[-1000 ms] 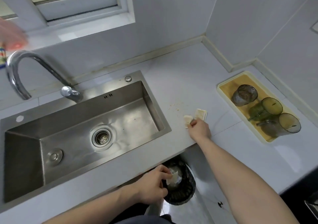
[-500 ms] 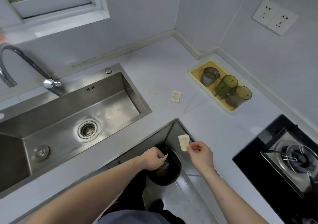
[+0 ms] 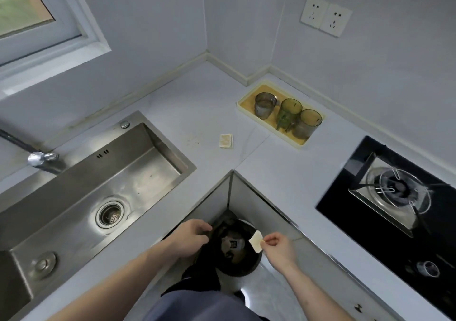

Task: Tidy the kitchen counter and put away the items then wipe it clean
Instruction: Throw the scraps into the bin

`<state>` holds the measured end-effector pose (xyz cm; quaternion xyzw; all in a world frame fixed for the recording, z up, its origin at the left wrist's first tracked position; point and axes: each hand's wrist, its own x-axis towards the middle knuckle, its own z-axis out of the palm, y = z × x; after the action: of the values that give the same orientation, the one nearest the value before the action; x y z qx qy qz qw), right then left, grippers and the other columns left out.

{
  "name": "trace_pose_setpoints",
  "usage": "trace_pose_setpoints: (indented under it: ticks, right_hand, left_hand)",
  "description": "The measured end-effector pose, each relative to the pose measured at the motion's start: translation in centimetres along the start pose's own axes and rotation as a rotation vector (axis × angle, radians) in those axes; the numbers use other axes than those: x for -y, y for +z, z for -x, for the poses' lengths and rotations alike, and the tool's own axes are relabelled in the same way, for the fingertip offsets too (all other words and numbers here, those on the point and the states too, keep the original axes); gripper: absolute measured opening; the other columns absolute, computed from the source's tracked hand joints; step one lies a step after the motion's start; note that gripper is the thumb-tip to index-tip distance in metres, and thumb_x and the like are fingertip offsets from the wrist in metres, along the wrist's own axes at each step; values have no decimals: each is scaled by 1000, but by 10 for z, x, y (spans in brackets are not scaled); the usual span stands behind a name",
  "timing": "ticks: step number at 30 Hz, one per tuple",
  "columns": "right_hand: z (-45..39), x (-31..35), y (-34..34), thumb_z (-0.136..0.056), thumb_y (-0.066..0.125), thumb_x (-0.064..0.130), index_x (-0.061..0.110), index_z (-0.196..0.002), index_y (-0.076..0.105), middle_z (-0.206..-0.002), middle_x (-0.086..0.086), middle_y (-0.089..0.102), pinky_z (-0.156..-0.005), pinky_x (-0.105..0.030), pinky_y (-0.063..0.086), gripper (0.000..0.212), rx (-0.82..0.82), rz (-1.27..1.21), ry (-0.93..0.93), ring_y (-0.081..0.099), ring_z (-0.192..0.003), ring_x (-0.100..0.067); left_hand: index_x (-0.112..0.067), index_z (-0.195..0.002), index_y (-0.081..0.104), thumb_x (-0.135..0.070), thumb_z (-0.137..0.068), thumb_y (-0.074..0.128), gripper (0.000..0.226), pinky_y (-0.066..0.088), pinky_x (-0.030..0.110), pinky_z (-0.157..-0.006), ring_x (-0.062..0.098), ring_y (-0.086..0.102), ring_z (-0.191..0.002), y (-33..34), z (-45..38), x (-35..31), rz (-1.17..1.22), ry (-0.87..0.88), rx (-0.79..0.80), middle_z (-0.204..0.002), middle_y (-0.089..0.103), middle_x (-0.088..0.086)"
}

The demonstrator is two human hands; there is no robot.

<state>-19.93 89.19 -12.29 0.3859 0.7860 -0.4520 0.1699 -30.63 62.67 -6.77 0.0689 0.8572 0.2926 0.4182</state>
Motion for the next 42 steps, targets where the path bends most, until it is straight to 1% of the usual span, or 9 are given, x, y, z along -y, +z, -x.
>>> trace_pose_setpoints:
  ticks: [7, 11, 18, 21, 24, 27, 32, 36, 42]
  right_hand:
    - [-28, -3, 30, -73, 66, 28, 36, -76, 66, -80, 11, 72, -76, -29, 57, 9, -20, 67, 141, 69, -81, -13]
    - [-39, -14, 47, -70, 66, 27, 41, -80, 60, -82, 12, 70, -83, -30, 57, 19, 16, 60, 151, 69, -86, -14]
    - [-4, 38, 32, -83, 68, 14, 44, -89, 62, -87, 13, 69, -84, -19, 51, 31, -121, -79, 69, 66, -86, 0]
    - [0, 58, 19, -87, 68, 13, 43, -92, 62, -92, 15, 70, -73, -6, 44, 31, -177, -128, 12, 65, -81, 3]
    - [6, 79, 7, -88, 68, 16, 39, -100, 64, -98, 16, 70, -76, -16, 51, 26, -242, -187, -46, 63, -72, 1]
    - [12, 95, 1, -88, 67, 15, 32, -103, 68, -99, 14, 71, -72, -17, 50, 22, -309, -229, -93, 62, -64, 1]
    - [21, 108, -1, -89, 68, 17, 31, -105, 67, -102, 15, 70, -68, -9, 46, 21, -303, -235, -84, 63, -64, 0]
    - [24, 110, 1, -89, 67, 18, 31, -106, 67, -103, 22, 68, -68, -6, 43, 21, -270, -178, -56, 65, -71, 1]
    - [20, 114, -2, -90, 68, 18, 29, -109, 69, -104, 22, 68, -72, -5, 43, 22, -235, -139, -48, 64, -75, 7]
  left_hand:
    - [-26, -126, 67, -24, -91, 60, 36, 48, 23, -96, 12, 64, -109, -59, -33, -28, -68, 58, -44, -128, 63, -9]
    - [-25, -122, 67, -24, -92, 59, 31, 51, 27, -75, 12, 66, -79, -86, -57, -51, -88, 111, -34, -112, 60, -5]
    - [-23, -124, 66, -19, -89, 64, 35, 53, 27, -85, 16, 70, -86, -125, -138, -85, -253, 245, -43, -144, 38, -4]
    - [-21, -138, 58, -26, -89, 64, 50, 48, 30, -101, 16, 65, -106, -140, -177, -105, -366, 265, -54, -155, 28, -6]
    - [-21, -152, 45, -32, -92, 59, 62, 36, 33, -116, 23, 33, -145, -144, -210, -120, -594, 246, -24, -167, 12, -2]
    - [-23, -157, 34, -34, -93, 54, 68, 25, 38, -122, 28, 10, -153, -142, -228, -119, -777, 190, 56, -170, -4, -1]
    - [-14, -160, 19, -31, -93, 54, 78, 29, 41, -121, 27, 10, -155, -136, -238, -108, -859, 185, 133, -170, -13, -2]
    - [-12, -156, 24, -26, -89, 54, 75, 39, 39, -113, 27, 28, -146, -138, -237, -104, -806, 207, 75, -169, 0, -8]
    - [-21, -140, 59, -16, -92, 54, 49, 50, 34, -101, 22, 58, -124, -141, -230, -97, -571, 361, -151, -146, 54, -4]
